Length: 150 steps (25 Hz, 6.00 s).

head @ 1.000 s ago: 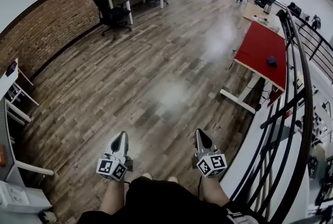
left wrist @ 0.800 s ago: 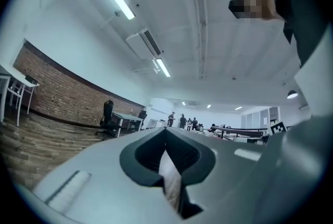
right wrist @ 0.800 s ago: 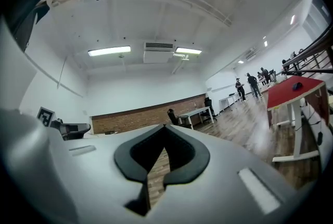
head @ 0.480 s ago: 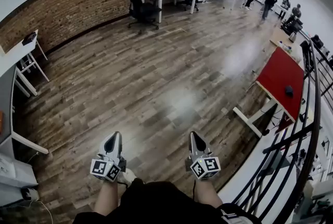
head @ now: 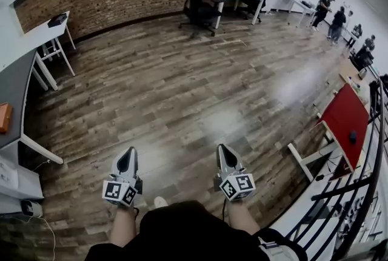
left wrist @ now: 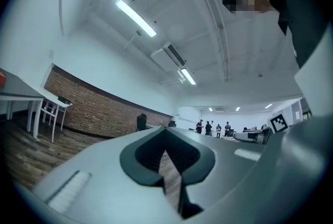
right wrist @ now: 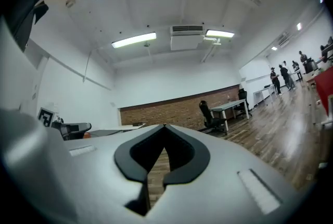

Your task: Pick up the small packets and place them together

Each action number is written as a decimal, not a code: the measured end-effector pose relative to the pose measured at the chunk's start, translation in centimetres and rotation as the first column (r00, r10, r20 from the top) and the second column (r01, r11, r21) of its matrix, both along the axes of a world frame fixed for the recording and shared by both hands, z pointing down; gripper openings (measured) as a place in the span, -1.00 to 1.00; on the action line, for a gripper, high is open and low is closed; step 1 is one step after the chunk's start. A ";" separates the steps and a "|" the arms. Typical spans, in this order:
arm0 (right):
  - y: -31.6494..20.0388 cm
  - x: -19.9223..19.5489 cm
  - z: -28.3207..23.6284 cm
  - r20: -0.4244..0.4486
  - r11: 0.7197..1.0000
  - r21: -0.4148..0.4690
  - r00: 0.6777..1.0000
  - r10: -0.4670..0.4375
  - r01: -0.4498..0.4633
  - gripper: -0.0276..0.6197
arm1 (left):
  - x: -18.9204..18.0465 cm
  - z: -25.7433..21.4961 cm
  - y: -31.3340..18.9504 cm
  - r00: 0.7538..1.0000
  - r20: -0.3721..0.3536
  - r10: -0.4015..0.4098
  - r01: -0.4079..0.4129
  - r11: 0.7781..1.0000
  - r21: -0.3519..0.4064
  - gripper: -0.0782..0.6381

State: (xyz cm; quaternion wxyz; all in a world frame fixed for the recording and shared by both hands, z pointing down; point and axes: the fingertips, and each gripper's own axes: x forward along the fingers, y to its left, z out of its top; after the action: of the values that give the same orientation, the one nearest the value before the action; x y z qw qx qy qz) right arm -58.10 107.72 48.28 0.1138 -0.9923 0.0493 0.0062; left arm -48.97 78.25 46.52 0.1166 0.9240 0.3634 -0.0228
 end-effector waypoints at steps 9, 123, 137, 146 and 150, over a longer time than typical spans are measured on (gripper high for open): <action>-11.6 9.5 -0.4 0.012 0.977 -0.025 0.977 -0.211 0.211 -0.91 | 4.0 0.8 -12.3 0.981 0.044 -0.189 0.190 0.981 -0.026 -0.79; -100.0 84.9 2.3 0.143 -0.049 0.062 -0.057 -0.988 0.997 -0.91 | 43.8 5.1 -78.7 -0.062 0.261 -0.963 0.996 -0.043 0.076 -0.79; -116.6 79.5 -1.3 0.114 -0.189 -0.011 -0.187 -0.976 0.982 -0.91 | 40.6 6.1 -91.5 -0.153 0.210 -0.966 0.984 -0.129 0.126 -0.79; -122.7 74.7 -1.2 0.143 -0.301 -0.039 -0.292 -0.946 0.953 -0.91 | 40.6 9.1 -95.6 -0.154 0.287 -0.945 0.981 -0.113 0.154 -0.79; -123.7 73.8 -0.1 0.183 -0.341 -0.022 -0.332 -0.925 0.940 -0.91 | 41.8 12.0 -96.6 -0.188 0.365 -0.912 0.968 -0.109 0.225 -0.79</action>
State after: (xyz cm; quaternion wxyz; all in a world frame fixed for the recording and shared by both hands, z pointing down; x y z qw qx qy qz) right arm 15.67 -15.96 48.17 -0.0088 -0.5372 0.8323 -0.1366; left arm -7.22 -18.40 58.56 0.1954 0.8520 -0.4810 0.0680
